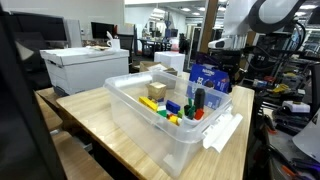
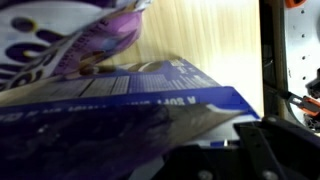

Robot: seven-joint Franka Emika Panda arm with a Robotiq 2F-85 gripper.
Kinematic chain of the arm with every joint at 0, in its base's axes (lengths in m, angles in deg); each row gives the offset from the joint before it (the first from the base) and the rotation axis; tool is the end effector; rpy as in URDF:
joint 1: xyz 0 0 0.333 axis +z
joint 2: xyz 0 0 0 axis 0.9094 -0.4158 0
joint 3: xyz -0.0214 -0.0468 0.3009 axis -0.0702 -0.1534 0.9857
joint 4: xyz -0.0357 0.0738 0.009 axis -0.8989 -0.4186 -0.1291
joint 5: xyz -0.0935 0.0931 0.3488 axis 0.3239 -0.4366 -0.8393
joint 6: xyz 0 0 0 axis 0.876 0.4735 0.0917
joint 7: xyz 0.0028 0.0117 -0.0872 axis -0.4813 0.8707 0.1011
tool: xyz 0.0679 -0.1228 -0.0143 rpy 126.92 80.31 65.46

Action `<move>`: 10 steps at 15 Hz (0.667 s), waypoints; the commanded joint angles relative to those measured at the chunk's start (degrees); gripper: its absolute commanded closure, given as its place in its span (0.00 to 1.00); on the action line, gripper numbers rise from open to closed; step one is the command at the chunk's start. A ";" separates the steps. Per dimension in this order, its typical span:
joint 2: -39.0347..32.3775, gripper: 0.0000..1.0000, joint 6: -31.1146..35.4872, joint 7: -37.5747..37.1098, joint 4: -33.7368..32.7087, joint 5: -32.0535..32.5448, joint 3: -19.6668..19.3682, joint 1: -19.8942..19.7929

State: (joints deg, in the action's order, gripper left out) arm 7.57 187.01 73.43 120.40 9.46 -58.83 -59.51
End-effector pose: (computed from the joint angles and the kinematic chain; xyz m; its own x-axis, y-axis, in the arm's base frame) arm 0.3506 -0.0159 0.2645 0.2963 0.9539 -0.0481 0.9488 -0.2998 -0.0996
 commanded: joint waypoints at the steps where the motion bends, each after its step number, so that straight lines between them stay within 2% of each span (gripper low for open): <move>1: 0.56 0.26 -1.00 0.14 -0.32 -0.55 1.21 -1.17; 5: 1.92 0.05 -0.99 -1.21 -0.77 -0.27 2.01 -1.11; 10: 7.68 0.00 -1.76 -2.97 -1.99 0.12 3.76 -0.58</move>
State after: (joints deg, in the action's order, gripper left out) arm 9.81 186.95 72.61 118.39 9.46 -57.09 -59.50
